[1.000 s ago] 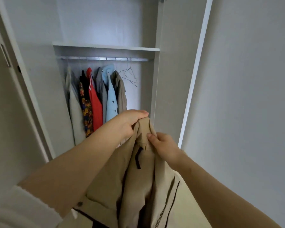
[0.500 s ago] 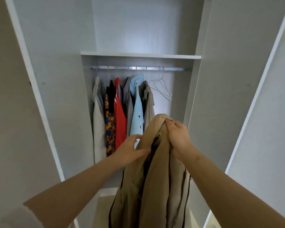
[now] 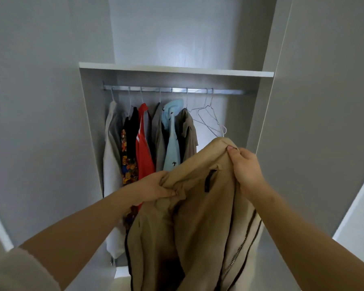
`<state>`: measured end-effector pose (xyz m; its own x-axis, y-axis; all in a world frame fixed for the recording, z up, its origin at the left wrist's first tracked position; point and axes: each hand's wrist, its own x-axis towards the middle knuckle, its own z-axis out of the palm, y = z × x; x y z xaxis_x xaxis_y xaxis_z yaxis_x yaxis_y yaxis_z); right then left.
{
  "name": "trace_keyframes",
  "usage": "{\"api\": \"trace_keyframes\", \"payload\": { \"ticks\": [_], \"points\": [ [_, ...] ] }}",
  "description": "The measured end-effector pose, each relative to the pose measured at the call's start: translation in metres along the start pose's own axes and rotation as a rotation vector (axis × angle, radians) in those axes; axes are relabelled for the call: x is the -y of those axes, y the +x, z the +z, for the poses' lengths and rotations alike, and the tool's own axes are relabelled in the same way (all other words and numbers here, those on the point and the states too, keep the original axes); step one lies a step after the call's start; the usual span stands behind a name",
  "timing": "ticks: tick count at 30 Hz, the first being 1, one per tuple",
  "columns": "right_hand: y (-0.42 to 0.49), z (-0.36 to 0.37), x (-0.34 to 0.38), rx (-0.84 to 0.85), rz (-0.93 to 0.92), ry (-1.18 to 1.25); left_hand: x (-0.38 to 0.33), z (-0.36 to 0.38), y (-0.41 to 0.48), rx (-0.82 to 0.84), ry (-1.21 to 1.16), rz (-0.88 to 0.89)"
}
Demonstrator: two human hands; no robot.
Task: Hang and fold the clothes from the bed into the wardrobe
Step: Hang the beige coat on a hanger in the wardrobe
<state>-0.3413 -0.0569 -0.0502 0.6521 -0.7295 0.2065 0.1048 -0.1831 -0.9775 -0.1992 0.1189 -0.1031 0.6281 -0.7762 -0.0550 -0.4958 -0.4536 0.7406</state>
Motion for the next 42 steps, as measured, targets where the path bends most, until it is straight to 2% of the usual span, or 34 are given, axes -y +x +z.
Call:
{"api": "trace_keyframes", "payload": {
  "ticks": [2,4,7,10,12,15,17,20,24,27,29,32,33,35,38,40,42],
  "points": [
    [0.027,0.005,-0.006,-0.010,-0.010,-0.033,0.000,-0.015,0.028,-0.024,0.217,0.056],
    [0.056,0.010,-0.012,-0.047,-0.006,-0.046,0.000,-0.030,0.057,-0.165,0.395,0.086],
    [0.107,0.018,-0.017,-0.103,0.007,-0.042,0.003,-0.057,0.104,-0.374,0.532,0.133],
    [0.155,0.029,-0.020,-0.155,0.002,-0.025,0.011,-0.084,0.146,-0.308,0.566,0.095],
    [0.180,0.035,-0.026,-0.175,0.019,-0.004,0.011,-0.098,0.165,-0.257,0.320,-0.024],
    [0.211,0.042,-0.043,-0.143,0.071,-0.022,-0.002,-0.113,0.191,-0.290,-0.301,-0.211],
    [0.227,0.046,-0.057,-0.080,0.122,-0.083,-0.012,-0.117,0.205,-0.301,-0.630,-0.272],
    [0.251,0.056,-0.080,0.043,0.191,-0.180,-0.028,-0.127,0.229,-0.287,-0.870,-0.285],
    [0.288,0.068,-0.096,0.218,0.222,-0.312,-0.046,-0.137,0.263,-0.290,-0.912,-0.211],
    [0.322,0.074,-0.096,0.273,0.160,-0.327,-0.059,-0.138,0.292,-0.310,-0.871,-0.191],
    [0.347,0.076,-0.096,0.210,0.049,-0.361,-0.065,-0.137,0.314,-0.354,-0.813,-0.212],
    [0.386,0.071,-0.103,-0.080,-0.179,-0.780,-0.066,-0.131,0.338,-0.345,-0.831,-0.250],
    [0.398,0.067,-0.106,-0.145,-0.209,-0.919,-0.066,-0.130,0.344,-0.336,-0.906,-0.228],
    [0.418,0.060,-0.113,-0.151,-0.181,-1.079,-0.067,-0.128,0.359,-0.347,-0.969,-0.195],
    [0.445,0.054,-0.126,-0.029,-0.118,-1.068,-0.081,-0.127,0.384,-0.371,-0.790,-0.280],
    [0.457,0.052,-0.134,0.047,-0.139,-0.929,-0.076,-0.124,0.392,-0.359,-0.663,-0.272],
    [0.465,0.048,-0.140,0.059,-0.193,-0.764,-0.080,-0.122,0.401,-0.438,-0.647,-0.281]
  ]
}}
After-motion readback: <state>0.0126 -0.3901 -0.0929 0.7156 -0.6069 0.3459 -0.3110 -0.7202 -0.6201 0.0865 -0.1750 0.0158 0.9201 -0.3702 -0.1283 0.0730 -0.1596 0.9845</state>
